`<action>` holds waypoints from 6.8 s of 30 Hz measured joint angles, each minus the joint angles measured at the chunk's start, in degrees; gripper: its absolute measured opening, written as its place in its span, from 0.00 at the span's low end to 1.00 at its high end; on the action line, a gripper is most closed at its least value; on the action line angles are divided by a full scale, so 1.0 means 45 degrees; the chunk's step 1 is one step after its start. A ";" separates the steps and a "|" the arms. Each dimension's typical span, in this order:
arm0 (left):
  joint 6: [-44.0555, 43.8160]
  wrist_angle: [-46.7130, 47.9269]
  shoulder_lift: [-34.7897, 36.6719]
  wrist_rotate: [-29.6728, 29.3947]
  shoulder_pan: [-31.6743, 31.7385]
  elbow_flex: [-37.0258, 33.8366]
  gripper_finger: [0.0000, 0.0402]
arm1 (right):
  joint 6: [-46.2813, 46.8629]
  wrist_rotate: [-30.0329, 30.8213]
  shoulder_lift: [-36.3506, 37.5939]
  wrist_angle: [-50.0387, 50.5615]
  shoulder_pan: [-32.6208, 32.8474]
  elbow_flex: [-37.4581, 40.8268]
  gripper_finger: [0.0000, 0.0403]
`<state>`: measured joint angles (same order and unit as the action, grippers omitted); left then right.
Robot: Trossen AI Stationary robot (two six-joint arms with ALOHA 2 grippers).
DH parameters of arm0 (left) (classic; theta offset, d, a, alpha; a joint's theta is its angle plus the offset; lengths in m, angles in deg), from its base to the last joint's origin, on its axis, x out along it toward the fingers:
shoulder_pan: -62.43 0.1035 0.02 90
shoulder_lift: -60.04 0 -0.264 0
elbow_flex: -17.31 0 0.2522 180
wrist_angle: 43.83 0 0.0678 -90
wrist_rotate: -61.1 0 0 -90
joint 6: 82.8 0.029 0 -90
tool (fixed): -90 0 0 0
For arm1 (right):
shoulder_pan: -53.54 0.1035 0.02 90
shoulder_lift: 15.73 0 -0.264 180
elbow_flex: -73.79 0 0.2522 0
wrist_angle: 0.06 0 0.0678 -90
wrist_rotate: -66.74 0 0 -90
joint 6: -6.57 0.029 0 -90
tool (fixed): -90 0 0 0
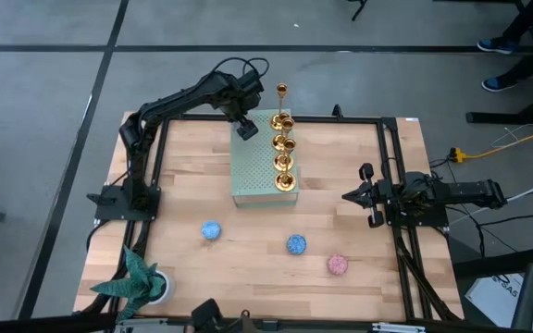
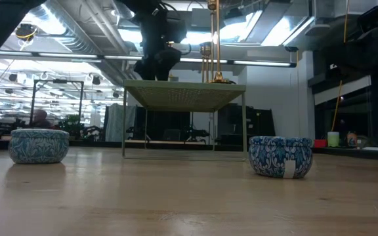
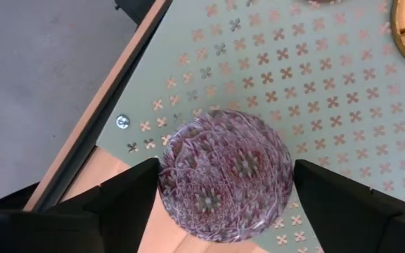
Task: Pick & Place candle stick holders
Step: Put the red scented candle on the shelf, then align the light blue scented candle with the other scented candle on the shelf
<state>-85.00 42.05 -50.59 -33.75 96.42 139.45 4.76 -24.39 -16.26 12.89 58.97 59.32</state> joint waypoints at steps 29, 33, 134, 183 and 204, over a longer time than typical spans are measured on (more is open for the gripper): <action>-0.1555 0.3984 0.1314 -0.0361 -0.2837 0.5234 0.86 | 0.0000 0.0004 0.0000 -0.0012 0.0000 0.0000 0.04; -0.2667 0.3983 0.2138 -0.1293 -0.4521 0.5226 0.86 | 0.0000 0.0003 0.0000 -0.0012 0.0000 0.0000 0.04; -0.6251 -0.4662 0.2673 -0.0069 -1.1990 -1.1531 0.74 | 0.0000 0.0003 0.0000 -0.0017 -0.0001 0.0000 0.04; -0.3865 -0.4264 0.6496 -0.1999 -0.5818 -0.6312 0.75 | 0.0000 0.0005 0.0000 -0.0017 -0.0005 0.0000 0.04; -0.3201 -0.2400 0.2822 -0.0408 -0.3065 -0.4503 0.76 | 0.0000 0.0000 0.0000 -0.0016 -0.0005 0.0000 0.04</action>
<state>-99.40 31.25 -37.89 -35.59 82.63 119.19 4.76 -24.39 -16.26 12.82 58.95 59.32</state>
